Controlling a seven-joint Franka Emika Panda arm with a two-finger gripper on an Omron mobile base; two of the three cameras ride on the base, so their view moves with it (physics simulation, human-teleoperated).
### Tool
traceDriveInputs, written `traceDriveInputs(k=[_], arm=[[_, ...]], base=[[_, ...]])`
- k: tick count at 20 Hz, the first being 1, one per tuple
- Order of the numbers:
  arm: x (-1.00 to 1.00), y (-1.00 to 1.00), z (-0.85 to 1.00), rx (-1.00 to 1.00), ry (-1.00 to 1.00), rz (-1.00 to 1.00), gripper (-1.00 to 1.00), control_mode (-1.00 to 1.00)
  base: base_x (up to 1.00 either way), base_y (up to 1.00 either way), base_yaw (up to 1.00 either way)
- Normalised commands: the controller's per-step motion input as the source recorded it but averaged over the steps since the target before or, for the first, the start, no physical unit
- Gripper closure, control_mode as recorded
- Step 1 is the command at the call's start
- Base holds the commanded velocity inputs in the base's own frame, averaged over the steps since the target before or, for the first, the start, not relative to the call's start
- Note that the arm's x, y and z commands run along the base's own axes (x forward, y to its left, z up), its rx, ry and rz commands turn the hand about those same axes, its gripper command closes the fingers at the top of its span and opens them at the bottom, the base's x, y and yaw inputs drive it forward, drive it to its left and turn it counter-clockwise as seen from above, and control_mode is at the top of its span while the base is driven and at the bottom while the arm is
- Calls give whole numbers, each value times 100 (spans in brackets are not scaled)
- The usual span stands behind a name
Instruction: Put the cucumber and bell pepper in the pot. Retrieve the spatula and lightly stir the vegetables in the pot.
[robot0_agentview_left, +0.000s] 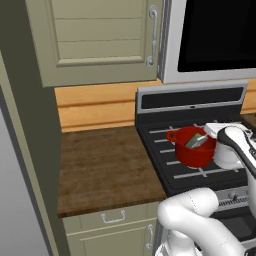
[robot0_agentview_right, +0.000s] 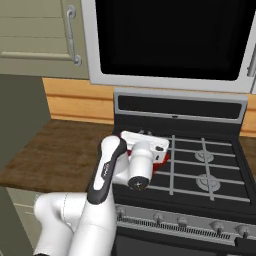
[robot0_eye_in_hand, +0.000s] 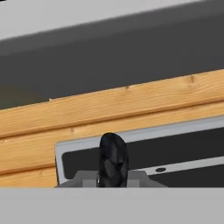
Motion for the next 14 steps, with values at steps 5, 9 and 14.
traceDriveInputs(k=[5, 9, 14], arm=[[18, 0, -33, 3, -3, 3, 100, -100], [9, 0, -69, 0, 0, 1, 100, -100], [17, 0, -99, 0, 7, 0, 100, -100]], base=[[0, 0, 0], [0, 0, 0], [0, 0, 0]])
